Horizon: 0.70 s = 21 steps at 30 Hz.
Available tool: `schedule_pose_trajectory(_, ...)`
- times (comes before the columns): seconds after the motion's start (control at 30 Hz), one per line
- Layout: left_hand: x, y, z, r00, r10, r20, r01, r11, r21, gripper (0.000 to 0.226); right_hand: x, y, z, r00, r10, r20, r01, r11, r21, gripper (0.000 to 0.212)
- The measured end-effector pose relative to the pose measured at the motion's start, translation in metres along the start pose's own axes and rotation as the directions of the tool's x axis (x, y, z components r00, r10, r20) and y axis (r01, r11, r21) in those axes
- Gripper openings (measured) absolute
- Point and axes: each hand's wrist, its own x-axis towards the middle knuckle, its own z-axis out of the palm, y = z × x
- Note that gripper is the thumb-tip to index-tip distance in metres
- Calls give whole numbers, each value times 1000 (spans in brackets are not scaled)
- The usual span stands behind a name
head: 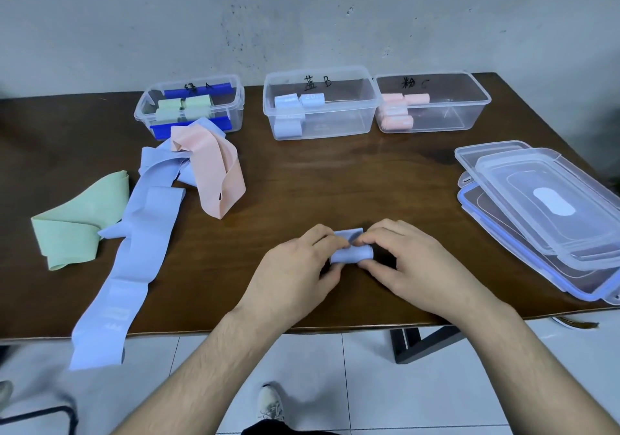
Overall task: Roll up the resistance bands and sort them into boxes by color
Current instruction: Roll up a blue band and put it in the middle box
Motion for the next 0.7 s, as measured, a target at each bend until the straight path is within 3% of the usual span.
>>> schedule_pose_trajectory(0.33, -8, 7, -1, 997, -70, 11, 70, 997, 22, 30, -8, -7, 3, 998, 24, -50, -23, 1000, 15, 36)
schedule_pose_trajectory(0.7, -9, 4, 3, 998, -43, -39, 43, 999, -4, 28, 0, -8, 3, 998, 30, -53, -30, 1000, -3, 25)
